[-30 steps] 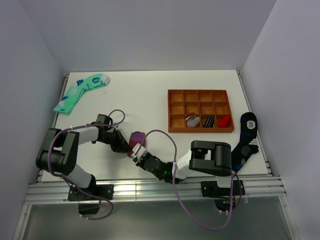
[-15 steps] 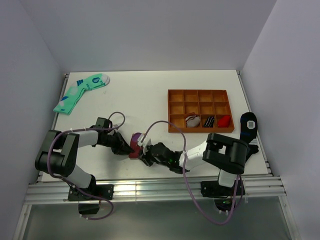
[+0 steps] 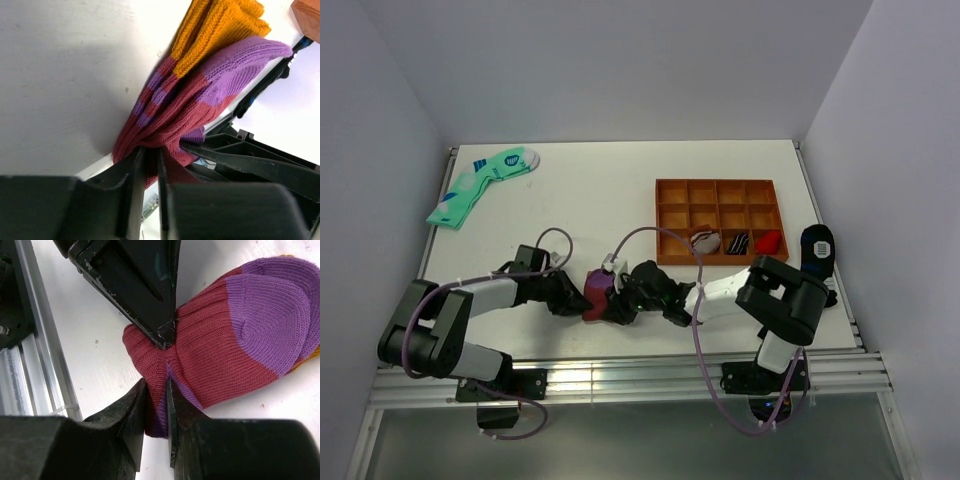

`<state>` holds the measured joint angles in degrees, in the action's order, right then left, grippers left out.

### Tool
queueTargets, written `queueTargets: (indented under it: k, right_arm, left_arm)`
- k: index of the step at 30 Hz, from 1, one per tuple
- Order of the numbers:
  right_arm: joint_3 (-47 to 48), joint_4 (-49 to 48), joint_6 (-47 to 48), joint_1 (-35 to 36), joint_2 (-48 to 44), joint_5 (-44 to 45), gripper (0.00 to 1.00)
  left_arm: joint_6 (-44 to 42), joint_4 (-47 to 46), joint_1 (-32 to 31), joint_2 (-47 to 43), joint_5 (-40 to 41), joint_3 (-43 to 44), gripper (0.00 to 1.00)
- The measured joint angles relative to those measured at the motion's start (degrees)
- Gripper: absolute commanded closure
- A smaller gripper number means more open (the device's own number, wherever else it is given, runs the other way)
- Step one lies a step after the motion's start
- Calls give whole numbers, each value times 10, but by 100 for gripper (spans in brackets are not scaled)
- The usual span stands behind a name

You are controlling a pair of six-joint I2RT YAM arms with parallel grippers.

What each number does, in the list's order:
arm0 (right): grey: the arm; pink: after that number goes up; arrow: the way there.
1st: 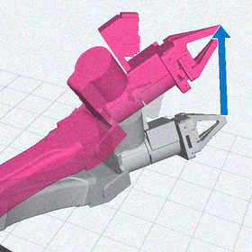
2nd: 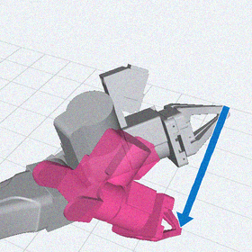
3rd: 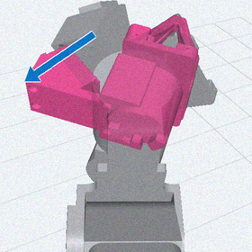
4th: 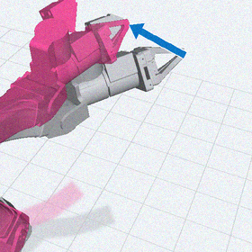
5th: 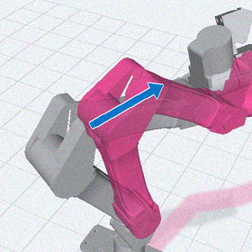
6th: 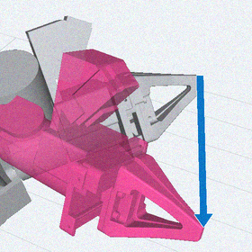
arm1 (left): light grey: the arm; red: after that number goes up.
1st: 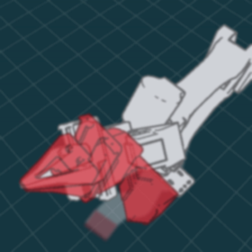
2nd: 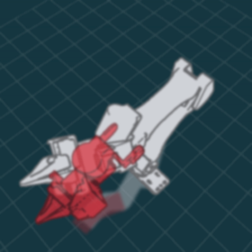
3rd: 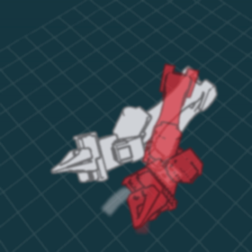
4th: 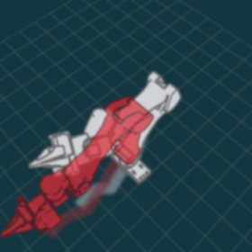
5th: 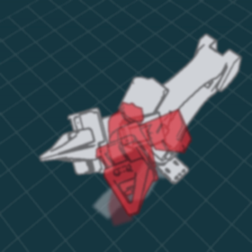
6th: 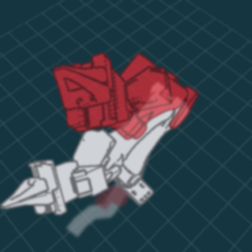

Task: Roll the socks
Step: Roll the sock at the center of the board.

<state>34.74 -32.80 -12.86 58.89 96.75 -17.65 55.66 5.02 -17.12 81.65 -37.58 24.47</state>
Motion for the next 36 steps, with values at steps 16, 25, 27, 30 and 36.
queueTargets:
  k: [16, 25, 27, 30, 36]
  right_arm:
    - [36, 74, -77, -71, 26, -195, 90]
    - [139, 249, -83, -92, 64, -258, 91]
    - [158, 288, -81, -96, 73, -272, 91]
    - [188, 339, -74, -103, 91, -291, 92]
    - [269, 463, -50, -123, 141, -323, 94]
  left_arm:
    - [17, -1, -51, -188, 220, -32, 65]
    - [28, -42, -141, -308, 331, -96, 65]
    - [28, -61, -171, -338, 356, -112, 64]
    - [26, -85, -212, -383, 392, -136, 64]
    - [17, -127, -290, -453, 464, -179, 63]
